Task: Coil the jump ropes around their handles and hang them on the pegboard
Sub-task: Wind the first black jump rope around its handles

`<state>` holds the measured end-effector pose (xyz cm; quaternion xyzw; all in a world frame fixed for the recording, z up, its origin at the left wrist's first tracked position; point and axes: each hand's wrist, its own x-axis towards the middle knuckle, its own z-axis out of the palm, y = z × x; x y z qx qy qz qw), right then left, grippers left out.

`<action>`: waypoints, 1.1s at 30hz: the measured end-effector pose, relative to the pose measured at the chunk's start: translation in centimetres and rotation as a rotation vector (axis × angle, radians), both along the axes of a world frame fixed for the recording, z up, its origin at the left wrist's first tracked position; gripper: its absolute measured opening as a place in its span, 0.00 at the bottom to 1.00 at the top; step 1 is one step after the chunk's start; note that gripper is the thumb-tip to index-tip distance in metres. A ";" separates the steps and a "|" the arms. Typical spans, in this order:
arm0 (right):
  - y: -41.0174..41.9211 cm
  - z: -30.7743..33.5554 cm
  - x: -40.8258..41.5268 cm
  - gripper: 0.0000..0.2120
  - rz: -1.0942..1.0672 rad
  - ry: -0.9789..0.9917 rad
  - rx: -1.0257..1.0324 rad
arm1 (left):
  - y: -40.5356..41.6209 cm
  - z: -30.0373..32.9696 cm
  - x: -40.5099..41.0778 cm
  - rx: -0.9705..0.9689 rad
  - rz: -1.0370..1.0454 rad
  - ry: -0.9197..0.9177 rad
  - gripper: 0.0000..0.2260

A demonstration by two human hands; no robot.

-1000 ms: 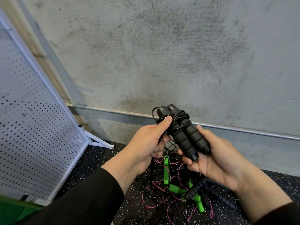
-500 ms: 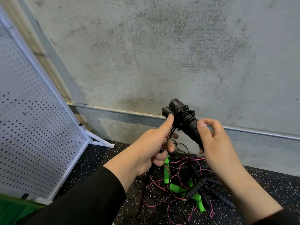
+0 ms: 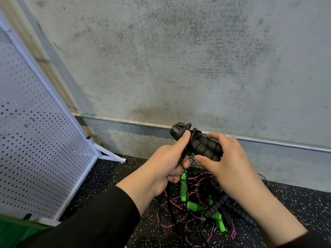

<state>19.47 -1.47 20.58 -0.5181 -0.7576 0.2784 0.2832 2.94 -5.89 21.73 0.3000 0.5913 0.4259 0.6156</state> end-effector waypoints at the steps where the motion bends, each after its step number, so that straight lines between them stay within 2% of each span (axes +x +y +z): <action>1: -0.1 0.0 0.0 0.30 0.014 -0.008 0.016 | 0.1 -0.1 -0.1 0.011 0.020 -0.008 0.24; 5: 0.1 0.4 0.2 0.30 0.053 0.048 -0.028 | 0.2 0.1 -0.1 0.062 0.057 -0.009 0.20; 7: 0.2 0.8 0.4 0.23 0.049 0.153 -0.113 | 0.2 0.0 0.0 0.072 0.072 -0.025 0.20; 9: 0.1 1.4 0.3 0.11 0.014 0.330 -0.233 | 0.2 -0.1 -0.1 0.087 0.078 -0.048 0.20; 10: 0.0 1.6 0.3 0.11 -0.011 0.452 -0.341 | 0.2 0.0 -0.1 0.098 0.077 -0.057 0.20; 12: -0.2 1.8 0.2 0.22 -0.045 0.683 -0.669 | 0.2 0.0 -0.2 0.128 0.070 -0.049 0.18; 15: -0.2 2.0 0.5 0.34 0.014 0.806 -1.083 | 0.2 0.2 -0.3 0.161 0.056 -0.021 0.18; 18: 0.0 2.1 0.6 0.30 0.116 0.910 -1.211 | 0.1 0.4 -0.5 0.160 0.050 -0.023 0.19; 22: -0.1 2.1 0.2 0.23 0.131 1.049 -1.145 | 0.1 0.8 -0.5 0.139 0.019 -0.029 0.22; 24: 0.0 1.8 0.0 0.21 0.085 1.057 -1.003 | 0.2 0.8 -0.7 0.103 -0.010 -0.027 0.23; 25: 0.1 1.7 -0.1 0.18 0.053 1.030 -0.907 | 0.2 0.7 -0.8 0.081 -0.026 -0.013 0.27; 27: 0.4 1.4 0.0 0.15 -0.031 0.923 -0.710 | 0.3 0.6 -0.9 0.045 -0.045 0.021 0.35; 30: 0.6 1.1 0.3 0.13 -0.110 0.695 -0.460 | 0.2 0.6 -0.9 0.012 -0.076 0.016 0.37; 33: 0.7 0.9 0.3 0.09 -0.099 0.472 -0.251 | 0.2 0.7 -0.8 -0.004 -0.104 0.015 0.38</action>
